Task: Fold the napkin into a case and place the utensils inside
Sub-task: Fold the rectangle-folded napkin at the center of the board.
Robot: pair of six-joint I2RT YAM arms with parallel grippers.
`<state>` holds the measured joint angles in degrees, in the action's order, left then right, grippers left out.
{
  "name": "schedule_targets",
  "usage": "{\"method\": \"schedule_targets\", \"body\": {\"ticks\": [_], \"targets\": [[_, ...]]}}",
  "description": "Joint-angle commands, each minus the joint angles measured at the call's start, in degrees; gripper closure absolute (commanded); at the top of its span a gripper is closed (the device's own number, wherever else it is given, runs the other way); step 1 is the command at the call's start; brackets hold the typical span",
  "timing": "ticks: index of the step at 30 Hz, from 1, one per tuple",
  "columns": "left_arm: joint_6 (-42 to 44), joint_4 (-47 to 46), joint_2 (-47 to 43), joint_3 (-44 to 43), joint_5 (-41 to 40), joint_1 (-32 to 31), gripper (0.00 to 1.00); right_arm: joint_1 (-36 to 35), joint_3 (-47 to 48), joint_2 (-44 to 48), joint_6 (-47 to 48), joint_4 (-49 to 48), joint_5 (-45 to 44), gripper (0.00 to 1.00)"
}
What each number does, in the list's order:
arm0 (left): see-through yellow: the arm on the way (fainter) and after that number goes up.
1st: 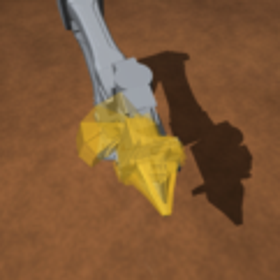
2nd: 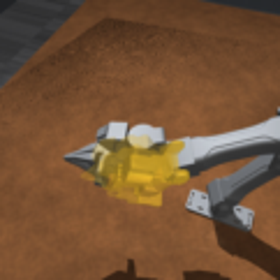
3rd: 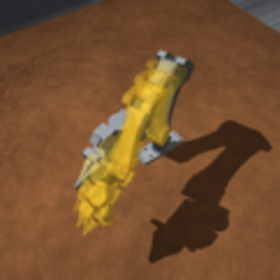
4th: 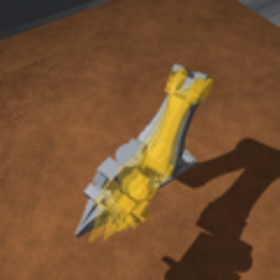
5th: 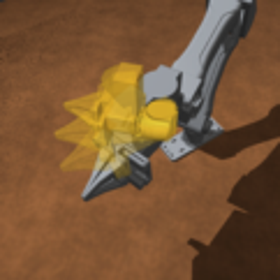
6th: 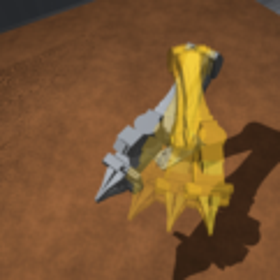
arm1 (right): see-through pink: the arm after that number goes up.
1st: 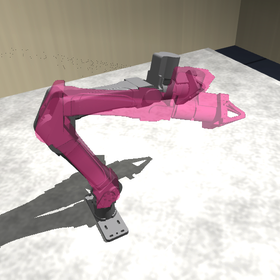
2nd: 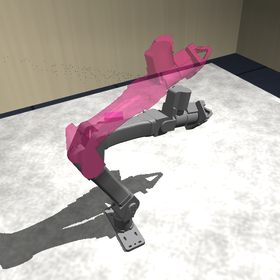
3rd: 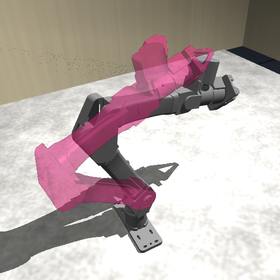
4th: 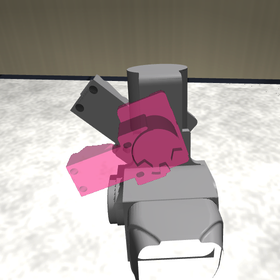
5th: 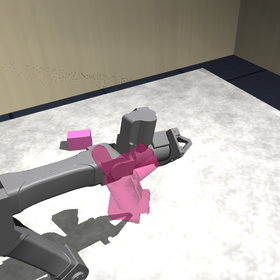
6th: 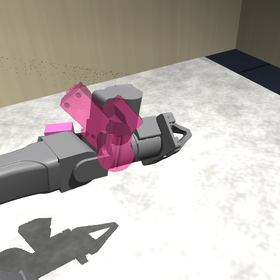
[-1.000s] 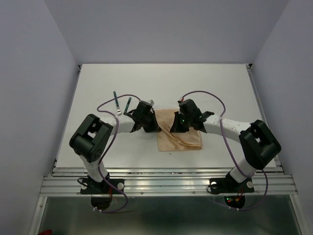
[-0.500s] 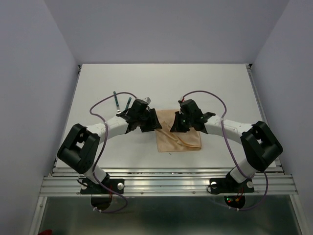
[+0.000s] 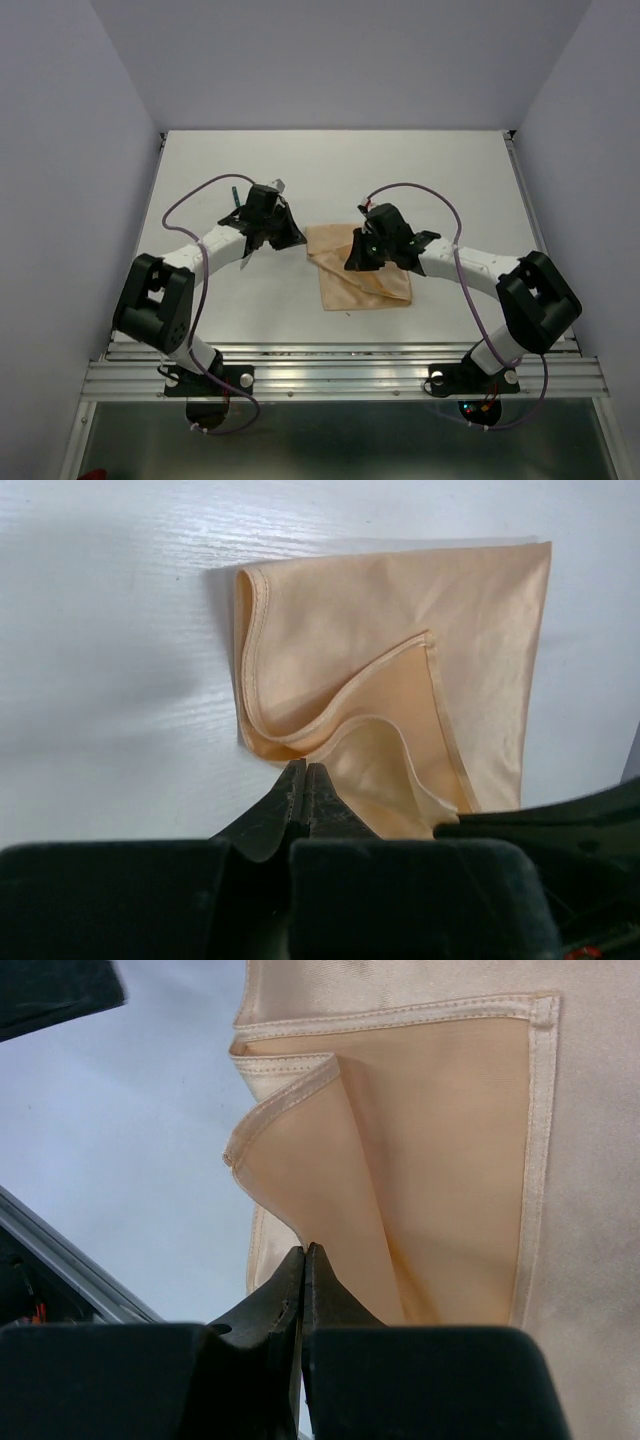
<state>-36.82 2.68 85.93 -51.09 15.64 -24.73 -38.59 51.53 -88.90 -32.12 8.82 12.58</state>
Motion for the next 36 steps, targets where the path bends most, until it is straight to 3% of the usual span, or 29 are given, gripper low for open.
{"method": "schedule_targets", "body": {"ticks": [1,8,24,25,27,31,34,36], "targets": [[1.4,-1.7,6.3,-5.1,2.4,-0.4,1.00,-1.4,-0.3,2.2,2.2,-1.4,-0.1,0.99],[1.0,-3.9,15.1,-8.3,4.0,-0.4,1.00,-3.7,-0.6,2.2,4.3,-1.2,-1.1,0.99],[1.8,-3.8,17.2,-9.3,3.9,-0.1,1.00,-13.3,-2.0,0.9,7.9,0.9,-7.1,0.99],[1.8,-3.8,17.2,-9.4,4.0,-0.1,1.00,-13.8,-1.9,1.0,7.2,1.5,-7.9,0.88],[1.8,-3.8,17.3,-9.3,4.0,-0.1,1.00,-13.8,-2.0,2.2,6.9,1.6,-8.1,0.85],[2.0,-3.8,17.0,-9.5,4.1,-0.1,1.00,-13.8,-2.4,6.9,5.2,2.6,-14.1,0.48],[2.4,-3.6,16.8,-9.6,4.2,-0.1,1.00,-13.8,-2.9,11.0,2.9,3.3,-23.0,0.36],[2.5,-3.6,17.0,-9.6,4.1,-0.1,1.00,-11.1,-2.3,11.6,0.6,4.2,-25.1,0.36]]}}
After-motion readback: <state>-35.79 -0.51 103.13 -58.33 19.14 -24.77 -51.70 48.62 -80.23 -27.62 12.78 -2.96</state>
